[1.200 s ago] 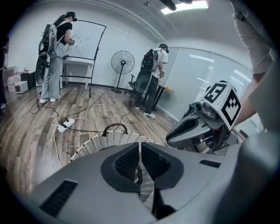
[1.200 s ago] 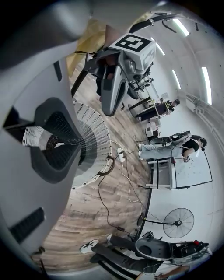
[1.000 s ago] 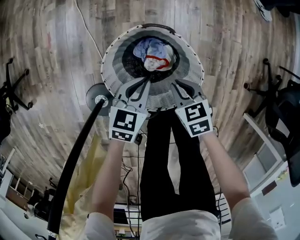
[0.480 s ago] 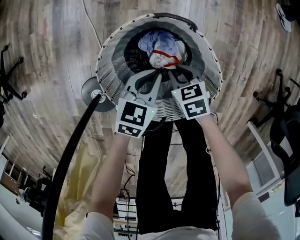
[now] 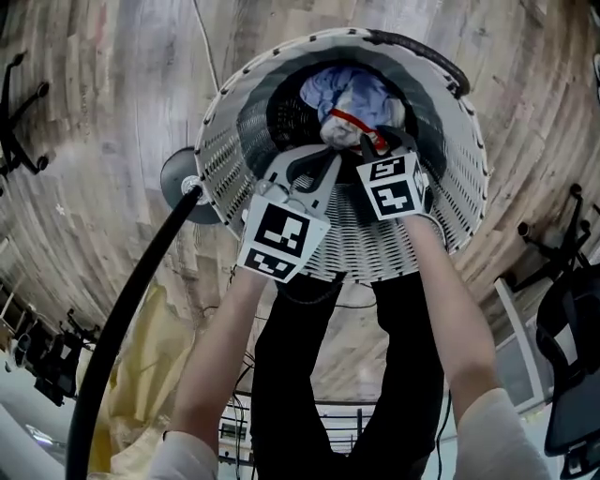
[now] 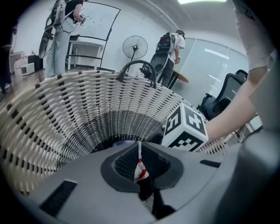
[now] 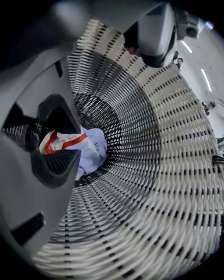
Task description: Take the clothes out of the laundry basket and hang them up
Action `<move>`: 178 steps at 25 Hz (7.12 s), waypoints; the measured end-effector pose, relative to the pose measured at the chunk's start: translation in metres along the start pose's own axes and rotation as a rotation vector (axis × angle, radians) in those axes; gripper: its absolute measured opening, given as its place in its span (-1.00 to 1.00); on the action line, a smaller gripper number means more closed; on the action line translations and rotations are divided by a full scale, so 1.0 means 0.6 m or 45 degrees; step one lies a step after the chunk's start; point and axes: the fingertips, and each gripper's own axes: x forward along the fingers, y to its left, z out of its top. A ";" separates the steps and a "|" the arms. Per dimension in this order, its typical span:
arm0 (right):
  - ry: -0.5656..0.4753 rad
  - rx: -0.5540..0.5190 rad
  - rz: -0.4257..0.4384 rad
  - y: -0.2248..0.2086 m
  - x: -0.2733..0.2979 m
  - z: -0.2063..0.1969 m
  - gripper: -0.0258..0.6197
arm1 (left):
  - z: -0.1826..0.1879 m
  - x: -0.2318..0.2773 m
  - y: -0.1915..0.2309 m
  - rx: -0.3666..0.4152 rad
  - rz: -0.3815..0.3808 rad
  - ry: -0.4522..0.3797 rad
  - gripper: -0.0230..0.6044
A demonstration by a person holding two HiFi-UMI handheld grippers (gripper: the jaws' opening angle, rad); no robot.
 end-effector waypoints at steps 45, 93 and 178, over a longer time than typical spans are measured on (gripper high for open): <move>0.228 -0.401 -0.072 -0.023 0.078 -0.058 -0.82 | 0.033 0.000 0.033 -0.052 0.025 -0.038 -0.82; -0.228 -0.505 0.203 0.137 -0.637 0.201 -0.87 | 0.237 -0.414 -0.229 -0.305 0.384 -0.249 -0.82; -1.897 -1.152 0.831 0.725 -1.692 0.631 -0.87 | 0.476 -1.561 -0.545 0.231 1.922 -1.001 -0.85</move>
